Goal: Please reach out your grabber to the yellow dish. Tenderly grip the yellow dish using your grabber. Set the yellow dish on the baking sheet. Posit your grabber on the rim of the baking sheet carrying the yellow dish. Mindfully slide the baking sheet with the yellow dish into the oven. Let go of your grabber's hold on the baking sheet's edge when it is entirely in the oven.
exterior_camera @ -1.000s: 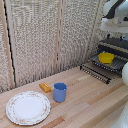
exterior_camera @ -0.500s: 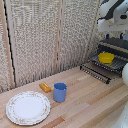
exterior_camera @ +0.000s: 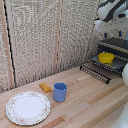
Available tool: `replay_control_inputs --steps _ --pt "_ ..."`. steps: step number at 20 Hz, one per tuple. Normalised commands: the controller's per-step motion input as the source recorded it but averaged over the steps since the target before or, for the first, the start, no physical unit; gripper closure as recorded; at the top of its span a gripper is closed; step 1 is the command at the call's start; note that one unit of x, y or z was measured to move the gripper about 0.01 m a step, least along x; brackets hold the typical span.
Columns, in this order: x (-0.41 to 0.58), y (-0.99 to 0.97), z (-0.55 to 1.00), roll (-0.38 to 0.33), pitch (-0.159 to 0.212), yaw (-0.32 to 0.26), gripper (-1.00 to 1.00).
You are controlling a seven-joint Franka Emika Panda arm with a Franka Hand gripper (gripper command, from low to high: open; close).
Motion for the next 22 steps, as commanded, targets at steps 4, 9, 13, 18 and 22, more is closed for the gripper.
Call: replay_control_inputs --steps 4,9,13,18,22 --pt "-0.095 0.0 0.15 -0.205 0.106 0.271 -1.0" --pt "-0.096 0.0 0.15 -0.205 0.106 0.272 -1.0" --pt "-0.099 0.0 0.13 -0.209 0.103 0.271 -1.0" --pt "-0.103 -0.01 0.06 -0.228 0.09 0.263 -1.0" --pt "-0.091 -0.05 0.0 -0.262 0.078 0.247 -1.0"
